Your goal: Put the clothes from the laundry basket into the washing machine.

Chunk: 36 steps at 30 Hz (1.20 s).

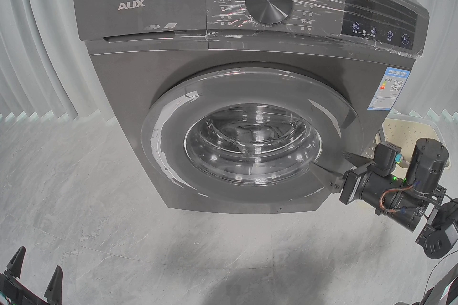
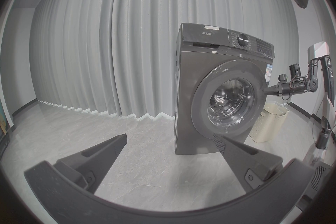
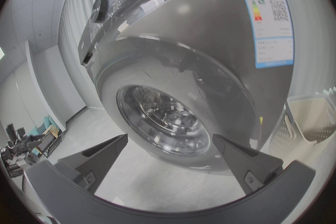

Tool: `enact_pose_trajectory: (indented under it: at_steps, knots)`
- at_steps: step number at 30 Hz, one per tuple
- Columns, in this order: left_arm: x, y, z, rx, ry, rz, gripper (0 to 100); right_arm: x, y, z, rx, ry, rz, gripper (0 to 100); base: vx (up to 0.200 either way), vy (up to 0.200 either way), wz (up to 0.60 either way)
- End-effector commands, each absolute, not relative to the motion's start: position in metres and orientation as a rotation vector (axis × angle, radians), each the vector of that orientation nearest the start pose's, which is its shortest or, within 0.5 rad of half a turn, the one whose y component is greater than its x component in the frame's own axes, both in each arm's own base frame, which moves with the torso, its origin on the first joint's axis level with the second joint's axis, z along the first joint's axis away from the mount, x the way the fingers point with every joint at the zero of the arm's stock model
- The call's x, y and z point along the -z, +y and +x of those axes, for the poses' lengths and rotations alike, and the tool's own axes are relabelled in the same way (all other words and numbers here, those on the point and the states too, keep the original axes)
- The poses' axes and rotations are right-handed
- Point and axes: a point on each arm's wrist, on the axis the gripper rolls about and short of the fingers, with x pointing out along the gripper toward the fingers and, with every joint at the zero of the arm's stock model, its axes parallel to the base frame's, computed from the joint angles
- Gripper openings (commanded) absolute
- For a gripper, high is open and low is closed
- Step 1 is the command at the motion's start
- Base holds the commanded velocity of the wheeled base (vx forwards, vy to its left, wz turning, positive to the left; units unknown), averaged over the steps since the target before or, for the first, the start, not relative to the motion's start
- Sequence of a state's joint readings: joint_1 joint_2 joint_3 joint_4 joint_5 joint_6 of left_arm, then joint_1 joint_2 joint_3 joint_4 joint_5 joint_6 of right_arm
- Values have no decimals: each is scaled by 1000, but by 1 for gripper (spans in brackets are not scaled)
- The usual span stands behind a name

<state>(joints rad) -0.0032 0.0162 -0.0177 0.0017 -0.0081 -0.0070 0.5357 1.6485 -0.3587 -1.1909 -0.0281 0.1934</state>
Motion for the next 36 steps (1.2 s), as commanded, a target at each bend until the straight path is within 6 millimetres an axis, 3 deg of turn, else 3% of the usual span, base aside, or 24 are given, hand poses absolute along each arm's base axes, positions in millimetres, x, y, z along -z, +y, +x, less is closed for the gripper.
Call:
enact_pose_trajectory:
  at_steps: [1, 5, 9, 27, 32, 36]
  knots:
    - [-75, 0, -23, 11, 3, -8, 100, -135, 125, 194, -537, 183, 145, 100, 0, 0, 0]
    - [-75, 0, -23, 12, 3, -5, 100, -119, 128, 173, -598, 256, 113, 100, 0, 0, 0]
    - [-75, 0, -23, 12, 3, -6, 100, -119, 132, 169, -622, 260, 111, 100, 0, 0, 0]
    - [-75, 0, -23, 15, 3, -5, 100, -133, 140, 180, -640, 158, 143, 100, 33, 0, 0]
    - [-75, 0, -23, 17, 3, -8, 100, -142, 145, 208, -554, 79, 181, 100, 0, 0, 0]
    - [-75, 0, -23, 14, 3, -8, 100, -147, 143, 211, -533, 24, 200, 100, 0, 0, 0]
